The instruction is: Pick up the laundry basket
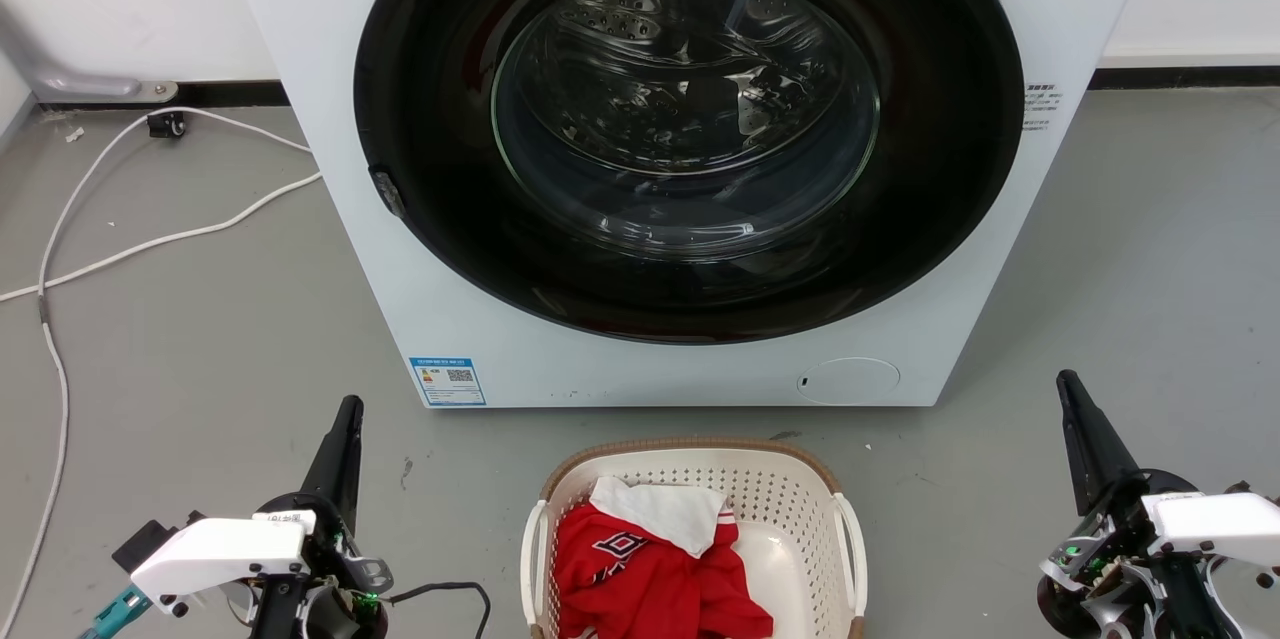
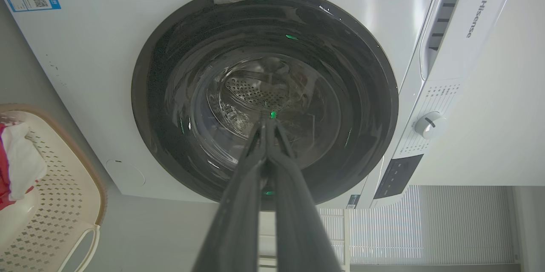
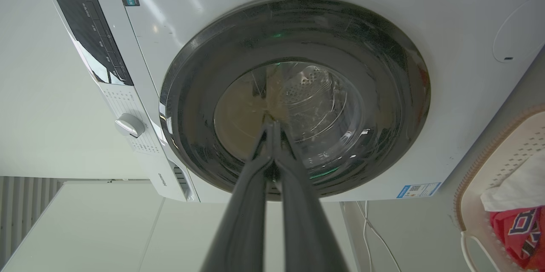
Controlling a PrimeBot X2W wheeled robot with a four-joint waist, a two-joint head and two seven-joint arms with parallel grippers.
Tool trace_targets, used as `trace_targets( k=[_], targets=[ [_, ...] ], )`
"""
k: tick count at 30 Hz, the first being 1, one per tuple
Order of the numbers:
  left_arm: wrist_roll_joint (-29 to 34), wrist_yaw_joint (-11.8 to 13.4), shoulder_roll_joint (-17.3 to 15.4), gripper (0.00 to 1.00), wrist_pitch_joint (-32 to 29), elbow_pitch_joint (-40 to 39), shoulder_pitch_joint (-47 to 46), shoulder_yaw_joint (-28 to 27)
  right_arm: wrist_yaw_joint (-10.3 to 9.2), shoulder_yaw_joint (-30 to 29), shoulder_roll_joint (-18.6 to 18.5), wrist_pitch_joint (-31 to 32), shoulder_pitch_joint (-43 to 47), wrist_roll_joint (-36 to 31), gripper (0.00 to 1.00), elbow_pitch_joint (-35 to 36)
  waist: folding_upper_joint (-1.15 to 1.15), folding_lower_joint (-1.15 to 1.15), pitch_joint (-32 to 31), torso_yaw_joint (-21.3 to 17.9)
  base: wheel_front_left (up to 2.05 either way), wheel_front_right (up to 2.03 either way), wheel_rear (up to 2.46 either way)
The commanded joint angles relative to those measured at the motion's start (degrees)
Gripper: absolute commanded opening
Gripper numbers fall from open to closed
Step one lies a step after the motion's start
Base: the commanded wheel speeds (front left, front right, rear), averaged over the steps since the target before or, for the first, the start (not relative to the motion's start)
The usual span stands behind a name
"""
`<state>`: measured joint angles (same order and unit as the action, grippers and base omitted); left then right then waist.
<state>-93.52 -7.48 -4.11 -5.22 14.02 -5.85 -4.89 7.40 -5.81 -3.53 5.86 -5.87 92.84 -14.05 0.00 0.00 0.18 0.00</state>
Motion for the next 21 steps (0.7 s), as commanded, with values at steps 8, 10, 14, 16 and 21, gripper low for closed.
trace_targets(
  k=[8, 10, 14, 16, 21],
  targets=[
    [0.28, -0.02, 0.17, 0.00, -0.27, 0.09, -0.53, -0.33, 0.17, -0.15, 0.26, 0.25, -0.63, -0.21, 0.00, -0.10, 0.00, 0.00, 0.00, 0.00, 0.00, 0.00, 0.00],
    [0.30, -0.02, 0.20, 0.00, -0.32, 0.09, -0.53, -0.37, 0.17, -0.17, 0.28, 0.27, -0.64, -0.24, 0.00, -0.10, 0.00, 0.00, 0.00, 0.00, 0.00, 0.00, 0.00],
    [0.40, -0.02, 0.24, 0.00, -0.41, 0.10, -0.54, -0.44, 0.17, -0.20, 0.31, 0.20, -0.64, -0.29, 0.00, -0.10, 0.00, 0.00, 0.00, 0.00, 0.00, 0.00, 0.00],
    [0.44, -0.01, 0.26, 0.00, -0.46, 0.10, -0.55, -0.47, 0.17, -0.23, 0.31, 0.23, -0.64, -0.31, 0.00, -0.10, 0.00, 0.00, 0.00, 0.00, 0.00, 0.00, 0.00],
    [0.53, -0.02, 0.31, 0.00, -0.53, 0.10, -0.55, -0.56, 0.17, -0.28, 0.35, 0.28, -0.65, -0.34, 0.00, -0.10, 0.00, 0.00, 0.00, 0.00, 0.00, 0.00, 0.00]
  ],
)
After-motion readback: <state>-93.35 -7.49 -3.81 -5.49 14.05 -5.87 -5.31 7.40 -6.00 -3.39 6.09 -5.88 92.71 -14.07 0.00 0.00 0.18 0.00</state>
